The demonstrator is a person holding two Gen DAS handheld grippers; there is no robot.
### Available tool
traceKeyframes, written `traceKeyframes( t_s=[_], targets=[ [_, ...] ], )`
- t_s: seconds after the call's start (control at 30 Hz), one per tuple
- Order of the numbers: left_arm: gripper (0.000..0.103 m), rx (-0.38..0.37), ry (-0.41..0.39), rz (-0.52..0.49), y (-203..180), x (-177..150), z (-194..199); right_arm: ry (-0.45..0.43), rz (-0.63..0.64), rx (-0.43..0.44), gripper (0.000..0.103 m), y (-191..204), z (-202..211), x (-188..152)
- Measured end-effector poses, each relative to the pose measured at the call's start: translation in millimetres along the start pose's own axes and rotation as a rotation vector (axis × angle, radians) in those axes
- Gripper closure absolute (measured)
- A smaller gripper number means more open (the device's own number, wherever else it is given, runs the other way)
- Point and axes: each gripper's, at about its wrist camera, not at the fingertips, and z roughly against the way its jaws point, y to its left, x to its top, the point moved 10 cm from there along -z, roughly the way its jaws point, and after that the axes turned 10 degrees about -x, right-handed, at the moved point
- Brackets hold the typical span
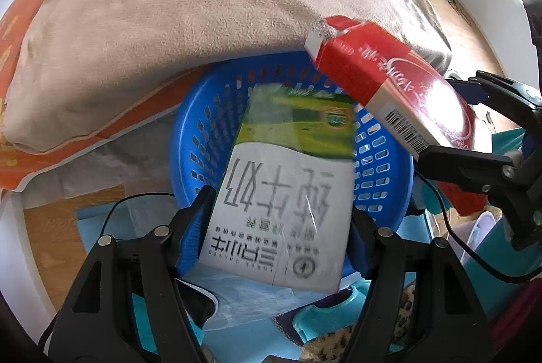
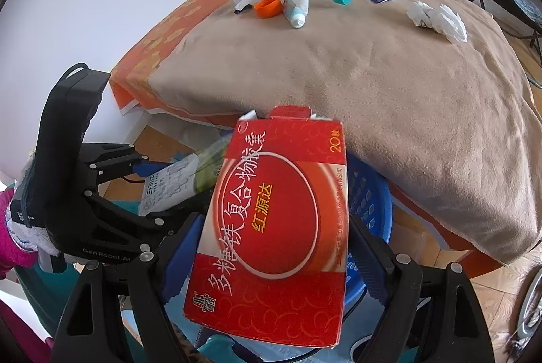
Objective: Collect trash
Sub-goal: 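Carry the milk carton and red box over the blue basket and release both, then raise both tools from the basket back toward the blanket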
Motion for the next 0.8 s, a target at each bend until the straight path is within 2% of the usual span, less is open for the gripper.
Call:
traceKeyframes(
  t_s=[0.23,0.4,0.8],
  targets=[
    [0.026,0.017,0.008,-0.008,0.6,-1.2,-2.2,0.009,-0.040,0.013,0.017,-4.0,1.1,0.3],
    [0.026,0.016,0.028,-0.002,1.8,-1.5,-5.7,0.003,-0.056,0.012,0.017,-7.1,2.9,1.0],
    [0.026,0.014,0.007,0.018,6.6,4.0,0.7,-0.015,-0.064,0.006,0.017,-8.8,7.4,3.6]
  ],
)
